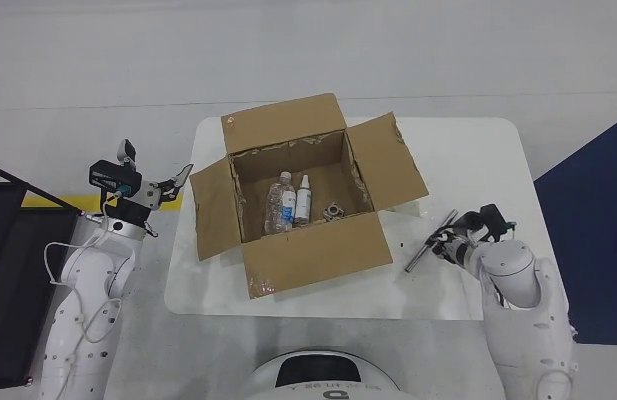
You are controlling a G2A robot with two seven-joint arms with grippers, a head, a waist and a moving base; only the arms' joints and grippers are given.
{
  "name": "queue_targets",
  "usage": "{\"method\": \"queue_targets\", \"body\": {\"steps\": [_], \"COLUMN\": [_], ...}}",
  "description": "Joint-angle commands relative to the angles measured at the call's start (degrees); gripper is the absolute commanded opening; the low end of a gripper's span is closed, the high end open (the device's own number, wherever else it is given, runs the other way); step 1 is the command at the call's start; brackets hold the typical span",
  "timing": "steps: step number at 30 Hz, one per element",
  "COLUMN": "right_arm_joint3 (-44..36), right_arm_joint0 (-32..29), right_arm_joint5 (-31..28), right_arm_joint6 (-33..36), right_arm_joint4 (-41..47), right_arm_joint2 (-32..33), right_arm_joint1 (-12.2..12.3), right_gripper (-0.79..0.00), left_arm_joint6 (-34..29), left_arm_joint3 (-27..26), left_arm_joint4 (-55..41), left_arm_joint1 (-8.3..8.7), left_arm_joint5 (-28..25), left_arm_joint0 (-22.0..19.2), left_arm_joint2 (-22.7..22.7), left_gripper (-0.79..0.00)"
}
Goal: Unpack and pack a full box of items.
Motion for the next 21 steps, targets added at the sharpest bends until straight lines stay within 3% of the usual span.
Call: {"method": "queue_targets", "body": {"steps": [1,4,5,6,7,8,10,14,17,21], "right_arm_joint3": [-3.97,-11.78,-14.47,-17.36,-19.78,-22.86,-25.79,-27.03,-24.68,-17.63], "right_arm_joint0": [-1.50,-5.00,-6.10,-6.97,-7.91,-8.48,-10.09,-8.43,-1.64,11.66], "right_arm_joint5": [-0.55,-4.21,-5.81,-7.53,-9.05,-11.66,-17.54,-27.41,-28.32,-26.61], "right_arm_joint6": [-0.60,-3.57,-5.14,-7.57,-10.69,-14.18,-19.32,-18.92,-13.00,-4.92], "right_arm_joint4": [0.76,4.14,5.50,6.72,8.10,10.21,13.60,14.83,12.39,7.42], "right_arm_joint2": [0.50,1.75,2.12,2.54,2.87,2.83,2.13,-1.30,-6.02,-16.10], "right_arm_joint1": [0.03,-0.12,-0.22,-0.34,-0.54,-0.77,-1.11,-0.84,-0.35,-0.13], "right_gripper": [-0.539,-0.511,-0.446,-0.175,-0.077,-0.080,0.000,-0.015,-0.117,-0.243], "left_arm_joint6": [0.00,0.00,0.00,0.00,0.00,0.00,0.00,0.00,0.00,0.00], "left_arm_joint3": [0.00,0.00,0.00,0.00,0.00,0.00,0.00,0.00,0.00,0.00], "left_arm_joint4": [0.00,0.00,0.00,0.00,0.00,0.00,0.00,0.00,0.00,0.00], "left_arm_joint1": [0.00,0.00,0.00,0.00,0.00,0.00,0.00,0.00,0.00,0.00], "left_arm_joint5": [0.00,0.00,0.00,0.00,0.00,0.00,0.00,0.00,0.00,0.00], "left_arm_joint0": [0.00,0.00,0.00,0.00,0.00,0.00,0.00,0.00,0.00,0.00], "left_arm_joint2": [0.00,0.00,0.00,0.00,0.00,0.00,0.00,0.00,0.00,0.00], "left_gripper": [0.000,0.000,0.000,0.000,0.000,0.000,0.000,0.000,0.000,0.000]}}
